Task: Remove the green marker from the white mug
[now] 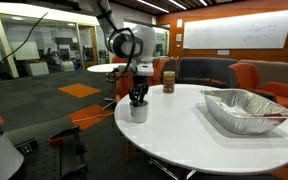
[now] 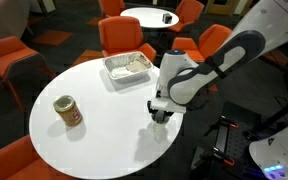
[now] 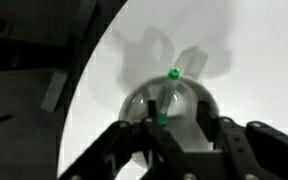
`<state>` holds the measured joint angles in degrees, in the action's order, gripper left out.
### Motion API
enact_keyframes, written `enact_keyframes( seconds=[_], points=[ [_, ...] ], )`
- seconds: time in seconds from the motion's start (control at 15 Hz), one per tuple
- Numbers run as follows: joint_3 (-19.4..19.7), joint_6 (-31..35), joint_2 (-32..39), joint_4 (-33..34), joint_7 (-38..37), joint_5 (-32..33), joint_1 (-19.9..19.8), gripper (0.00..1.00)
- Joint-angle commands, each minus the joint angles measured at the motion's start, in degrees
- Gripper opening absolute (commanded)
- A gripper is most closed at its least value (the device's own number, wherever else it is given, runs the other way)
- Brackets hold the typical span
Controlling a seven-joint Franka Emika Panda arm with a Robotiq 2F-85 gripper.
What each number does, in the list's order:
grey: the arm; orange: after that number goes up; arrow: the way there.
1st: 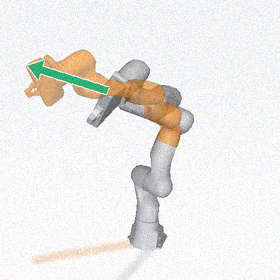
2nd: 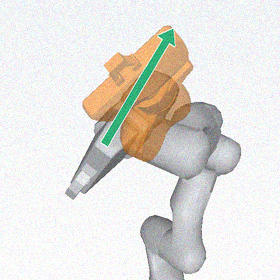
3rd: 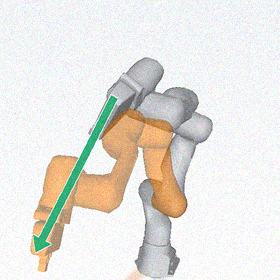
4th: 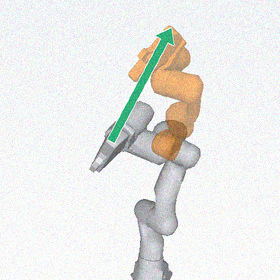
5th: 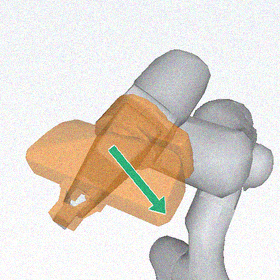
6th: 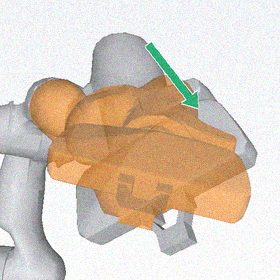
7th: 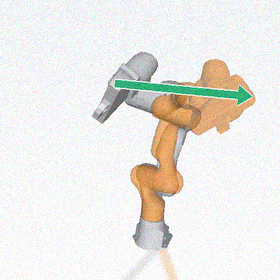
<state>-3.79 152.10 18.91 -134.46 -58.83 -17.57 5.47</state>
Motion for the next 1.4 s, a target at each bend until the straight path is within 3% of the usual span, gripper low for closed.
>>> enact_keyframes(
  seconds=[0.0, 0.2, 0.4, 0.67, 0.87, 1.33],
  points=[
    [0.3, 1.2, -1.4, -0.8, 1.6, -3.0, 0.8, 0.52],
    [0.3, 0.6, -1.3, -0.7, 1.9, -3.6, 1.0, 0.53],
    [0.4, -0.2, -0.5, -0.7, 1.8, -3.6, 1.1, 0.47],
    [0.8, 0.1, 1.3, -0.6, 1.0, -2.9, 1.8, 0.26],
    [1.4, 0.5, 2.5, -0.6, 0.5, -2.5, 2.4, 0.0],
    [4.1, 2.5, -5.4, -4.4, -1.5, 3.7, 5.9, 0.03]
  ],
)
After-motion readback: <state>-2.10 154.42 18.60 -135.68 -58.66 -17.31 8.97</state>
